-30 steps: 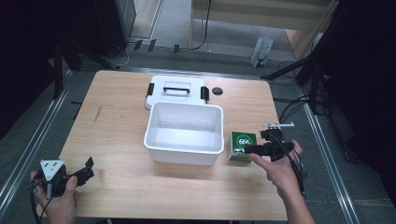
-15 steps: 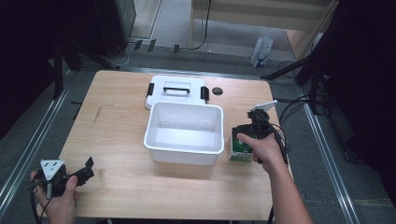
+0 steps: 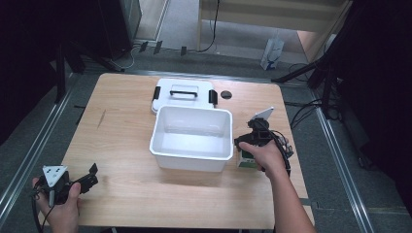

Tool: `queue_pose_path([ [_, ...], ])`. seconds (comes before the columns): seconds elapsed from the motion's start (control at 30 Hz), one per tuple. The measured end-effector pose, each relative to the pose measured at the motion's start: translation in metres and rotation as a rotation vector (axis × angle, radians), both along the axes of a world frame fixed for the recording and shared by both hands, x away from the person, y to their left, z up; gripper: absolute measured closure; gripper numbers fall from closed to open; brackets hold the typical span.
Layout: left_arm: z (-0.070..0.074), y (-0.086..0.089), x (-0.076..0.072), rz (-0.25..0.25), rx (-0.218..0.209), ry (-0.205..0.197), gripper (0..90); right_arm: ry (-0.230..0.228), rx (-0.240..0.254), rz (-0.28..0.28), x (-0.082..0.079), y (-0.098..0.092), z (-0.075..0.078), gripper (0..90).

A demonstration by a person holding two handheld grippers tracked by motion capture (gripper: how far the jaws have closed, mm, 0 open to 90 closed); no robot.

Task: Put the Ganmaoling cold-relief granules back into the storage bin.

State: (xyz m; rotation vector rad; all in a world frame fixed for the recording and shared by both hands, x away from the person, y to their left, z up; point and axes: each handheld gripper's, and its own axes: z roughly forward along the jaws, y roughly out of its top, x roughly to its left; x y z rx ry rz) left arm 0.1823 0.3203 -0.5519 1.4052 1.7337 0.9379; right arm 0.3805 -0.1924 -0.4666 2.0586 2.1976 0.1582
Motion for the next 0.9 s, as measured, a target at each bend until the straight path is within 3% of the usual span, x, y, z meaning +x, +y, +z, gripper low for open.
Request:
queue_pose_path([
  [0.17, 0.0, 0.0, 0.0, 0.004, -0.005, 0.002, 0.3, 0.01, -0.008, 0.053, 0.002, 0.0, 0.0, 4.4],
  [0.4, 0.0, 0.001, 0.0, 0.002, -0.007, 0.002, 0.4, 0.013, -0.008, 0.054, 0.006, -0.007, 0.012, 4.9],
  [0.7, 0.0, 0.001, 0.0, 0.002, -0.009, 0.004, 0.4, -0.05, 0.016, 0.062, 0.013, -0.012, 0.061, 5.0],
  [0.73, 0.0, 0.001, 0.0, 0.002, -0.009, 0.004, 0.4, -0.056, 0.015, 0.067, 0.014, -0.01, 0.073, 5.0],
  [0.87, 0.0, 0.001, 0.001, 0.0, -0.011, 0.003, 0.4, -0.067, 0.009, 0.071, 0.017, -0.006, 0.089, 5.1],
  [0.9, 0.0, 0.001, 0.001, 0.001, -0.013, 0.004, 0.4, -0.073, 0.002, 0.072, 0.019, -0.001, 0.101, 5.1],
])
